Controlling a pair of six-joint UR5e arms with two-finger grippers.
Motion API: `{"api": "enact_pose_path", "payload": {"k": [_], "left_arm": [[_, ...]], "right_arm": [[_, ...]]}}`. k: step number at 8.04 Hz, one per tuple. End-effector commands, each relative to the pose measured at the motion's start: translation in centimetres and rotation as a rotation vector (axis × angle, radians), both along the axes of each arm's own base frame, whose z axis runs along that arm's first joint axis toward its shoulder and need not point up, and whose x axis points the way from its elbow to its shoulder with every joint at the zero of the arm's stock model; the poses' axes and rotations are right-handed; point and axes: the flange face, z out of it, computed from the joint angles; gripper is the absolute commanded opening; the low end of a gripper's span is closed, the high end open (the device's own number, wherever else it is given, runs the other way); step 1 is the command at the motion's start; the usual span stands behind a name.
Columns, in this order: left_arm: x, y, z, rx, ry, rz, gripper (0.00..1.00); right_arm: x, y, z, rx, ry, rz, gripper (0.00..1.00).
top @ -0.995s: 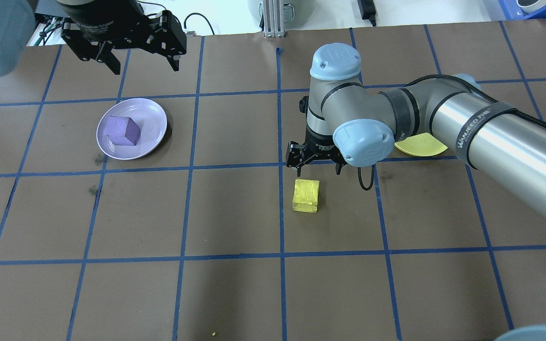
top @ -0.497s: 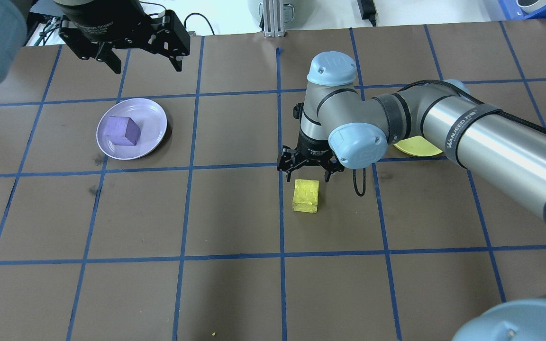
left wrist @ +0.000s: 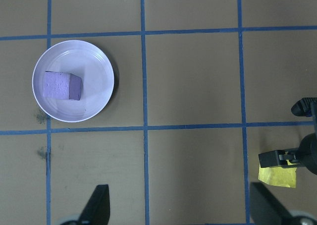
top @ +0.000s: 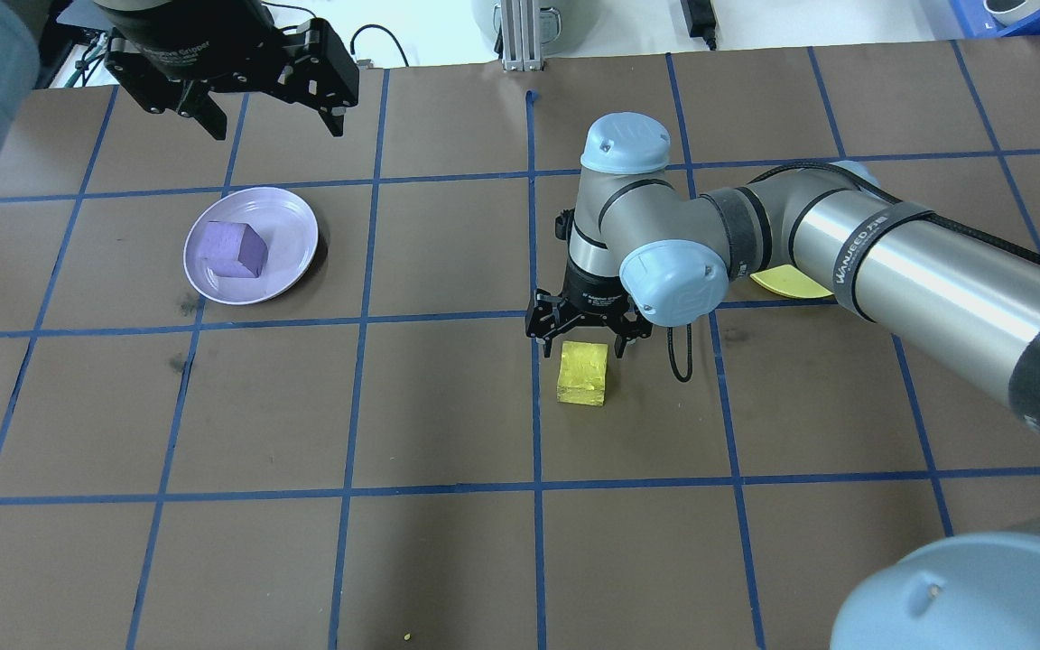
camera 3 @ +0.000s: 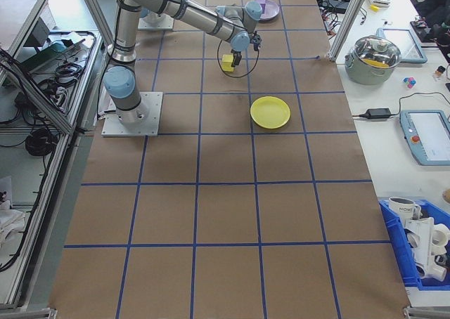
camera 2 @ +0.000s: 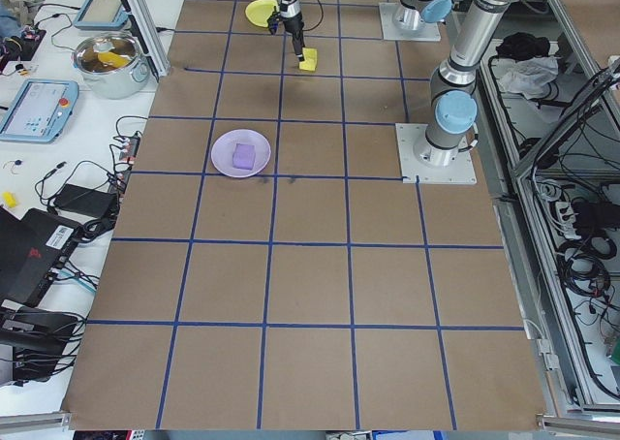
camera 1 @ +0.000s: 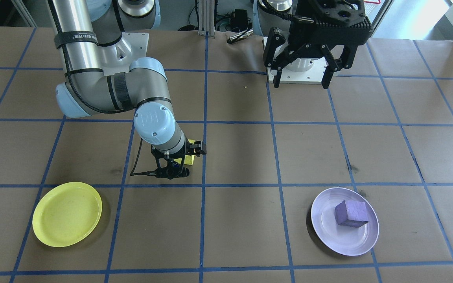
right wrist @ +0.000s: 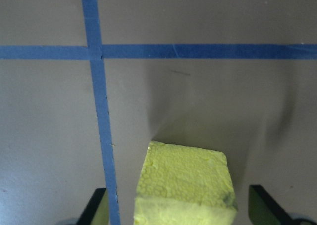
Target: Sort blocks by color into plates
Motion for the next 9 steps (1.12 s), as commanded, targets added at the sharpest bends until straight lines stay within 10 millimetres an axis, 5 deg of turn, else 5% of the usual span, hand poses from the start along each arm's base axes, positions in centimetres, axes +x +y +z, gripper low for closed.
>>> {"api": "enact_pose_path", "payload": {"k": [1,4,6,8,9], "left_arm": [[0.0,0.3,0.0,0.001,0.000,0.000,1.00],[0.0,0.3,-0.1,0.002,0.001,-0.002,1.00],[0.0,0.4,0.0,0.000,0.000,-0.002,1.00],[0.0,0.4,0.0,0.000,0.001,-0.002,1.00],[0.0,0.4,0.0,0.002,0.001,-0.002,1.00]], "right_arm": [[0.3,0.3,-0.5,0.011,0.008,0.016,0.88],[-0.1,1.1,-1.5,0.027,0.017,0.048,0.09],[0.0,0.4,0.2,-0.008,0.011,0.033,0.00],[-0.9,-2.0,4.6,-0.094,-0.007,0.005,0.00],[-2.8,-4.1,6.8,-0.139,-0.004,-0.030,0.00]]}}
